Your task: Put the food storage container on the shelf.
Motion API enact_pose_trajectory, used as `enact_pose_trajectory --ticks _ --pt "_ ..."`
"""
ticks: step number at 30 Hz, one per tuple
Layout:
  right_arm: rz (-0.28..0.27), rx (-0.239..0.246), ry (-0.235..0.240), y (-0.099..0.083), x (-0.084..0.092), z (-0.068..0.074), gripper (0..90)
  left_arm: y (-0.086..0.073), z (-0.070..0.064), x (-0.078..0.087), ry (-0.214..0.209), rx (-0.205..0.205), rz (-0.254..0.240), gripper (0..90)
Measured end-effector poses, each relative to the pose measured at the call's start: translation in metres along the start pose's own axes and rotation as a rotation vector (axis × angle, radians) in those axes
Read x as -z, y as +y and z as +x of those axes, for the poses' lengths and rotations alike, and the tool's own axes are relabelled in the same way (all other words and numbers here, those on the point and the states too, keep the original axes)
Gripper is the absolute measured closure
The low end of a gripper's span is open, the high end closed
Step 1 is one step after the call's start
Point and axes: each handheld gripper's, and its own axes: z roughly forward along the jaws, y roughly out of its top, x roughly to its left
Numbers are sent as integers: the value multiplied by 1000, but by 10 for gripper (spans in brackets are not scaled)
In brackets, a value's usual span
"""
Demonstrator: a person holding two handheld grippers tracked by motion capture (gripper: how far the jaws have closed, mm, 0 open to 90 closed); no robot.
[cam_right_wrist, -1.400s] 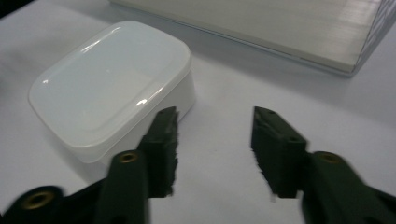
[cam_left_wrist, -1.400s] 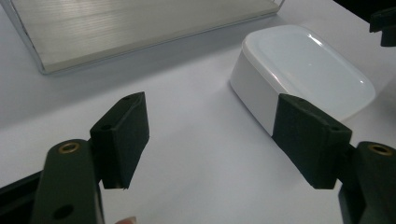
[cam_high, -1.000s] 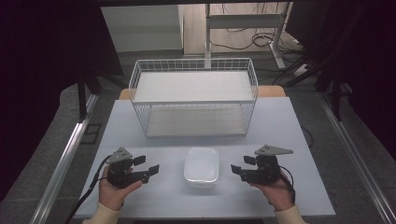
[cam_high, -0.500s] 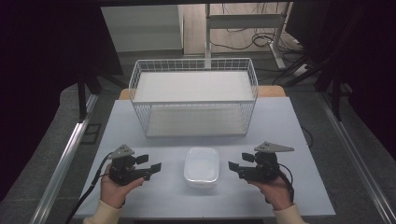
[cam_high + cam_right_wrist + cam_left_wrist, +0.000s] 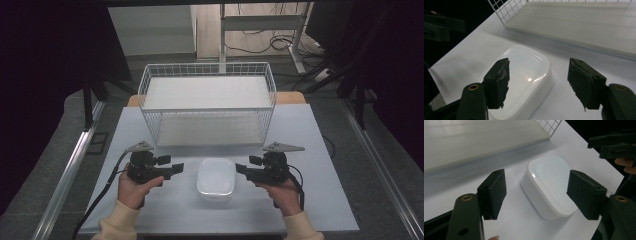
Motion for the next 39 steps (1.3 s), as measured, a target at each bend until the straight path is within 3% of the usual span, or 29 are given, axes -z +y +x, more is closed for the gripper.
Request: enact_pose_trajectory --ticks 2,8,14,27,39 --pt "12 -4 -1 -1 -4 0 347 -1 0 -6 -5 4 13 315" --pt "37 -27 4 -8 -12 0 349 -2 4 -22 -76 36 40 323" --pt "87 -41 25 -13 -27 2 351 -6 6 -33 -90 51 71 324" --pt "117 -112 42 -20 -36 -3 352 -12 11 -58 -182 143 125 331" --pt "154 -175 65 -29 -48 -5 358 -17 15 -73 -220 200 167 369"
